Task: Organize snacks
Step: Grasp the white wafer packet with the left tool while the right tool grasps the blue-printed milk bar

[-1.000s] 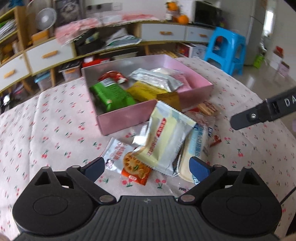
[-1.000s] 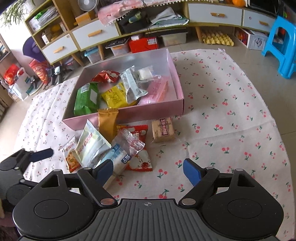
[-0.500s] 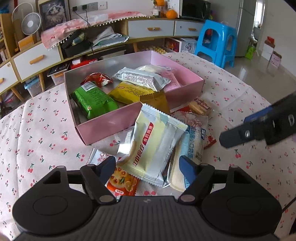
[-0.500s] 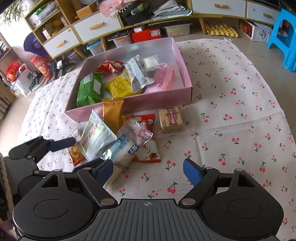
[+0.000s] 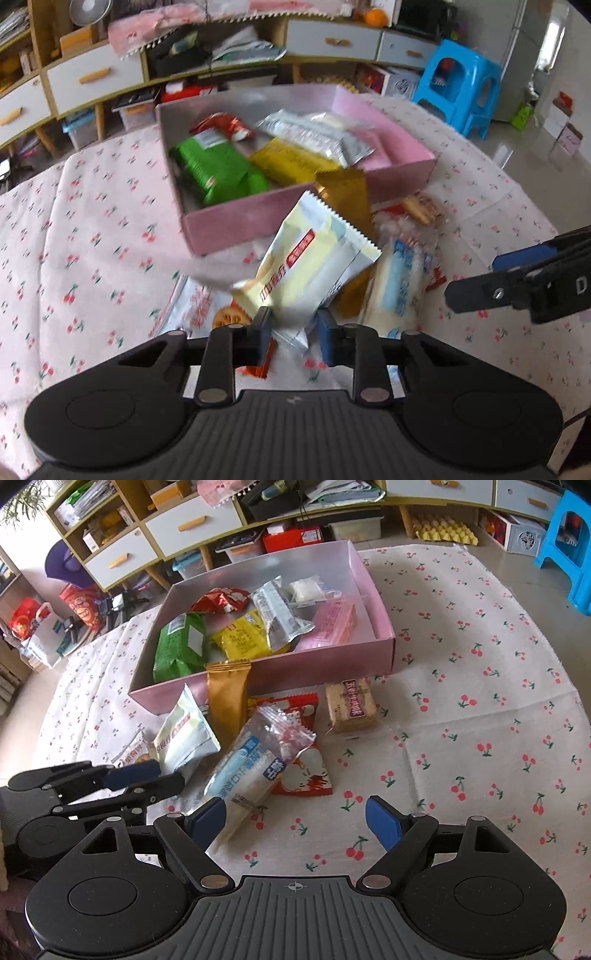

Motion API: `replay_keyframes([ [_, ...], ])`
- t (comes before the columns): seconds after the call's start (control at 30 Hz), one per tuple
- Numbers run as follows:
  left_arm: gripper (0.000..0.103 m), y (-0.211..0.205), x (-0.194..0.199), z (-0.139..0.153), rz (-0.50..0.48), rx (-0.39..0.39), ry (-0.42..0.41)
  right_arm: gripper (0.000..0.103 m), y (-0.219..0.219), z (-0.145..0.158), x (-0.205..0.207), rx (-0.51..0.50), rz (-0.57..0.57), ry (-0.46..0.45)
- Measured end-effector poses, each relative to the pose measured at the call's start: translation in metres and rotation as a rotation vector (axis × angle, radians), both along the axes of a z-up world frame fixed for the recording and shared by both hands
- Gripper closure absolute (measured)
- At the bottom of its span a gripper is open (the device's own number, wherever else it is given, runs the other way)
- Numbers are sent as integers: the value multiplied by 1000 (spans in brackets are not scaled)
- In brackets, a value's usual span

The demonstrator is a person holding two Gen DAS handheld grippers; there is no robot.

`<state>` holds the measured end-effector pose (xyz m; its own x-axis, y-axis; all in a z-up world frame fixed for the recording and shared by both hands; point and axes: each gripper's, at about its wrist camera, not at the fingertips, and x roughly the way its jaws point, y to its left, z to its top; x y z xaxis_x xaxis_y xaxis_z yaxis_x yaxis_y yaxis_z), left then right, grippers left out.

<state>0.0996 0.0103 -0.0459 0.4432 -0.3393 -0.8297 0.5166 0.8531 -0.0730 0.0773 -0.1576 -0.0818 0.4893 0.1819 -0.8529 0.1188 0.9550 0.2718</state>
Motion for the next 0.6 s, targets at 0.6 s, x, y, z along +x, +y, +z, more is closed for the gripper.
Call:
replay_keyframes([
  [0.6, 70, 39, 3, 4, 52, -5, 10, 21, 33, -17, 19, 131, -57, 19],
])
